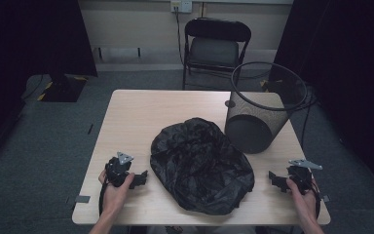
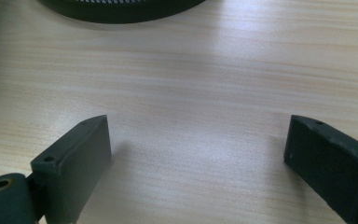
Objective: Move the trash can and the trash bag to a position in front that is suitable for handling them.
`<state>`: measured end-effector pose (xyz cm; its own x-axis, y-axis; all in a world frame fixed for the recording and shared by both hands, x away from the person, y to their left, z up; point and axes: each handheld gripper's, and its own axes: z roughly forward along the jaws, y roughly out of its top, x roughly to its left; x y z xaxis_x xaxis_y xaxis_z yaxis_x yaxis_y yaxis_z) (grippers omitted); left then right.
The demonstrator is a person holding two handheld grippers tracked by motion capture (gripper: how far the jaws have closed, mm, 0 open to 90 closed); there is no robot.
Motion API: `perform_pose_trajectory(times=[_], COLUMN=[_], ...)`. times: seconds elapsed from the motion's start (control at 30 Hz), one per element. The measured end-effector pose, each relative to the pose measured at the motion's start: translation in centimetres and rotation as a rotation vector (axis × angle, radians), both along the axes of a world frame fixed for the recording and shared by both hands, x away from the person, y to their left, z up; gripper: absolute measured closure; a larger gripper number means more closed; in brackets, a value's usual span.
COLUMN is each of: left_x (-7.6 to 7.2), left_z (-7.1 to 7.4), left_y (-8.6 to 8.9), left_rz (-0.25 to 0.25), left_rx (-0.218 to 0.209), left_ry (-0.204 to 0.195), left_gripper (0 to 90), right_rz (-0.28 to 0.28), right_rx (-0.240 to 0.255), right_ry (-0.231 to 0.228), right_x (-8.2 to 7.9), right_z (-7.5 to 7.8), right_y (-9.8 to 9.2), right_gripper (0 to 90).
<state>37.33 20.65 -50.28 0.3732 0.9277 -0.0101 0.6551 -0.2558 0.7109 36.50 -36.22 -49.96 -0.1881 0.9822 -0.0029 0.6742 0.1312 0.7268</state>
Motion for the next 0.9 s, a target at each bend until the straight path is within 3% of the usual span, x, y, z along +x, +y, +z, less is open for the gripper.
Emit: perform_pose_trajectory(times=[0.23, 0.33, 0.5, 0.63, 0.77, 0.8, 0.87, 0.9], left_x=[-0.5, -0.7, -0.9, -1.4, -1.7, -1.8, -1.8, -1.8], left_z=[0.1, 0.4, 0.8, 2.3, 3.3, 4.0, 4.9, 4.9], left_y=[0.3, 0.2, -0.2, -0.6, -1.3, -1.9, -2.6, -2.6], left_rz=[-0.004, -0.036, -0.063, -0.111, -0.130, -0.155, -0.207, -0.207], left_rx=[-0.009, -0.056, -0.061, -0.098, -0.094, -0.106, -0.112, -0.112], left_ry=[-0.018, -0.015, -0.020, -0.075, -0.099, -0.108, -0.142, -0.142], left_gripper=[7.4, 16.1, 16.4, 17.0, 17.3, 17.3, 17.3, 18.0], right_rz=[0.048, 0.103, 0.141, 0.183, 0.208, 0.240, 0.250, 0.250], right_rx=[-0.009, -0.006, -0.008, -0.007, -0.006, -0.008, -0.007, -0.007], right_ry=[0.002, 0.003, 0.004, 0.003, 0.004, 0.002, 0.004, 0.004], right_x=[-0.1, -0.1, -0.1, -0.1, -0.2, -0.2, -0.3, -0.3], right_z=[0.0, 0.0, 0.0, 0.0, 0.0, 0.0, 0.0, 0.0], right_y=[-0.1, -0.1, 0.0, 0.1, 0.1, 0.2, 0.3, 0.3], right_gripper=[6.5, 6.5, 6.4, 6.5, 6.5, 6.8, 6.9, 6.9])
